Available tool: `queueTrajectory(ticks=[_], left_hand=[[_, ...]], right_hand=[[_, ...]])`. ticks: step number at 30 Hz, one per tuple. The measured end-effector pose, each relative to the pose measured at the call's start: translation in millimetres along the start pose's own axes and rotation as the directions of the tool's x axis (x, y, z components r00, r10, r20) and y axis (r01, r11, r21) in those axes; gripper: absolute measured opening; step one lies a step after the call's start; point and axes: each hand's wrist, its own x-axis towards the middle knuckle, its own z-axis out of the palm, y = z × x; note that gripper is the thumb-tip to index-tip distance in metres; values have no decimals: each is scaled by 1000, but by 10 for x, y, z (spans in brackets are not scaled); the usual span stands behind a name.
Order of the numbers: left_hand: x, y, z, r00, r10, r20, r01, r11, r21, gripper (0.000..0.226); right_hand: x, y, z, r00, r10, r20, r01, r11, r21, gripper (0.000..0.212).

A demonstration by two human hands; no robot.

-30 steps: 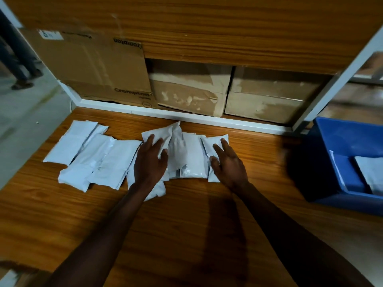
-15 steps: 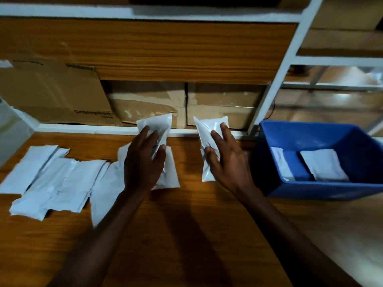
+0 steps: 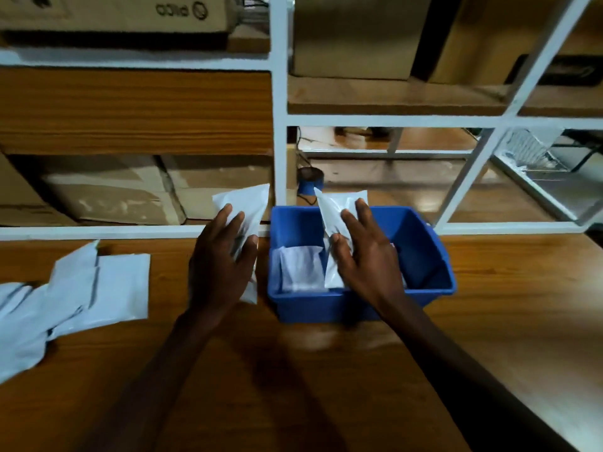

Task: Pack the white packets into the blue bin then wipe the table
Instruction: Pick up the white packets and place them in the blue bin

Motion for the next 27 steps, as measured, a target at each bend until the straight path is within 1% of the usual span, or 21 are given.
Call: queueTrajectory(ticks=[4, 6, 8, 11, 14, 17, 20, 21, 23, 24, 25, 26, 27], left_hand=[[10, 379, 221, 1000, -22, -9, 22, 999, 38, 47], [2, 493, 289, 1000, -18, -8, 18, 999, 45, 46], [18, 552, 323, 1000, -14, -3, 14, 999, 49, 48], [68, 611, 331, 1000, -2, -6, 3, 999, 37, 48], [131, 645, 322, 1000, 8, -26, -7, 999, 38, 46], [191, 614, 329, 1000, 24, -14, -23, 998, 51, 46], [232, 547, 356, 1000, 21, 7, -21, 999, 38, 49], [244, 520, 372, 1000, 22, 11, -23, 999, 32, 49], [264, 473, 400, 1000, 28, 13, -28, 999, 27, 48], [277, 447, 414, 999, 31, 14, -32, 999, 28, 47], [292, 422, 423, 999, 35, 16, -36, 999, 27, 48], [302, 401, 431, 999, 39, 17, -40, 999, 22, 48], [307, 381, 441, 999, 39, 19, -39, 999, 12, 48]], right_hand=[[22, 338, -101, 995, 8, 102, -7, 1000, -12, 48], [30, 417, -121, 992, 8, 129, -7, 1000, -7, 49], [62, 458, -121, 990, 13, 142, -11, 1000, -11, 49], [126, 500, -61, 979, 29, 201, -26, 999, -20, 49], [194, 537, 46, 951, 63, 302, -51, 998, -46, 49], [257, 624, 187, 878, 106, 466, -69, 993, -96, 52], [298, 662, 299, 803, 168, 572, -89, 982, -164, 53], [308, 694, 377, 769, 205, 605, -106, 975, -196, 60], [324, 756, 509, 731, 214, 648, -77, 969, -233, 89], [328, 751, 537, 697, 230, 680, -60, 963, -263, 98], [339, 728, 533, 646, 273, 713, -66, 950, -304, 95], [350, 706, 524, 597, 308, 741, -49, 936, -350, 81], [354, 719, 540, 565, 312, 763, -26, 932, -362, 70]])
